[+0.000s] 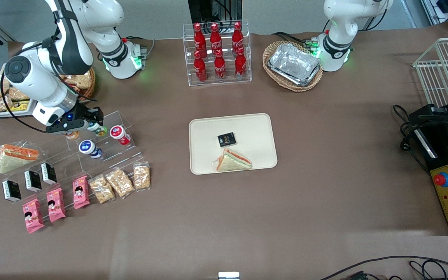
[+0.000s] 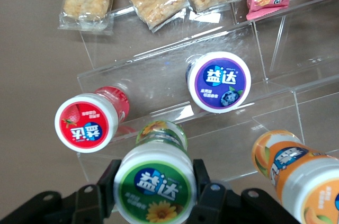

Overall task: Place green gum on tray
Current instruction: 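Lower the right gripper and close it around the green gum jar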

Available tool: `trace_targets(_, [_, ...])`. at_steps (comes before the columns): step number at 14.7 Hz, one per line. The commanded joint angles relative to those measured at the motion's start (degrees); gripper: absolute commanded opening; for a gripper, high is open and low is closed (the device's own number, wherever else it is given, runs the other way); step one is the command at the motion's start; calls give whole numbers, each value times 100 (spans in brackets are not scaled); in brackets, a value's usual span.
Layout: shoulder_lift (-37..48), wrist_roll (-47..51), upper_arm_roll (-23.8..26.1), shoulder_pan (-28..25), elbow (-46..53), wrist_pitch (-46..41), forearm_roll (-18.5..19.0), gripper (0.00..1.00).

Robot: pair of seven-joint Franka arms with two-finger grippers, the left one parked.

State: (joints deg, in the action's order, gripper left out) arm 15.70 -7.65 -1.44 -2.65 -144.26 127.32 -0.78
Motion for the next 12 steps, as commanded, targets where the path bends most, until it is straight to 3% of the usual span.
trace_targets(1, [82,35,-50,-8,143,-232,-71,53])
trace_targets(4, [91,70,-32,-16,809,-1223,-80,52])
trace_targets(6, [83,70,-23,-25,1275,-1813,-89,39])
trace_targets(9, [-40,70,-15,-43,2136,-2718,-106,39])
trace_targets(12, [-224,341,-15,-174,2963,-3501,-440,39])
